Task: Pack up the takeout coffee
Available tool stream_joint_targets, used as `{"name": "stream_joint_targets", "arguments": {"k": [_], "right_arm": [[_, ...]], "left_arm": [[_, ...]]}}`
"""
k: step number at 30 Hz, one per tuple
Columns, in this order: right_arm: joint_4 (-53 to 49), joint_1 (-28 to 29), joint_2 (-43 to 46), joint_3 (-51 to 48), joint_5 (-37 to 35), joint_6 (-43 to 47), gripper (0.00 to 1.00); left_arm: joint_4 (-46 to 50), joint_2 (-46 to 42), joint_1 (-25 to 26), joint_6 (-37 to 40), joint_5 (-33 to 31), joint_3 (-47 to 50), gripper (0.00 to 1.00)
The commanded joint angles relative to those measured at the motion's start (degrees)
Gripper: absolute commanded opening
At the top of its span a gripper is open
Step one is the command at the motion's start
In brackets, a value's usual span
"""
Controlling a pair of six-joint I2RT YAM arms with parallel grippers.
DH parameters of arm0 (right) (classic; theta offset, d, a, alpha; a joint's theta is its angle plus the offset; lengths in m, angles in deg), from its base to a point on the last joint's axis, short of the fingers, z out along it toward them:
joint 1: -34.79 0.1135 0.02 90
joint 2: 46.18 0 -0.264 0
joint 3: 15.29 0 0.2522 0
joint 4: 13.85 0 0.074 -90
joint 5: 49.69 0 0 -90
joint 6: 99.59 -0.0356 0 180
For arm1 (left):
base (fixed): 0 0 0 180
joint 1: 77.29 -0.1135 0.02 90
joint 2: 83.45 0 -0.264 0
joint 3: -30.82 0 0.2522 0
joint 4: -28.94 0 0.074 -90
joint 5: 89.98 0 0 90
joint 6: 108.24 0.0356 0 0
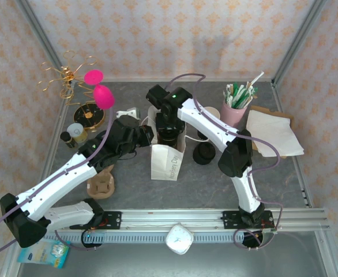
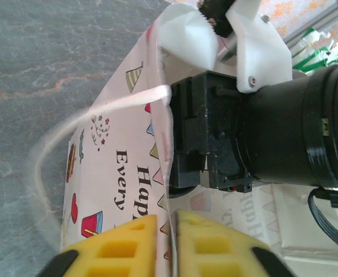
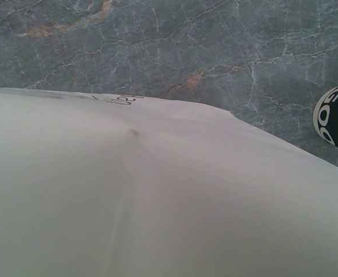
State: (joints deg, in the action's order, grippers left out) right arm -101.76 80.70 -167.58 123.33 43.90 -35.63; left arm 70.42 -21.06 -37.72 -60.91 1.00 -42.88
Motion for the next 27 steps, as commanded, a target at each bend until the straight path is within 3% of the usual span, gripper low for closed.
{"name": "stream_joint_targets", "arguments": {"k": [1,20,27], "right_arm": [[-0.57,1.01,-1.12,-0.48,0.42,0.16,0.44],[-0.82,2.43,-1.50,2.12,-0.48,-0.51,0.44],[-0.78,2.78,-1.24,1.97,-0.43,-0.90,0.44]], "left_arm": [[3.55,0.88,-0.71,0.65,-0.71,-0.91,0.26],[4.59,-1.64,-3.26,0.49,0.42,-0.42,0.32],[3.35,-1.40,-3.54,0.49,1.53,-0.13,0.28]]}}
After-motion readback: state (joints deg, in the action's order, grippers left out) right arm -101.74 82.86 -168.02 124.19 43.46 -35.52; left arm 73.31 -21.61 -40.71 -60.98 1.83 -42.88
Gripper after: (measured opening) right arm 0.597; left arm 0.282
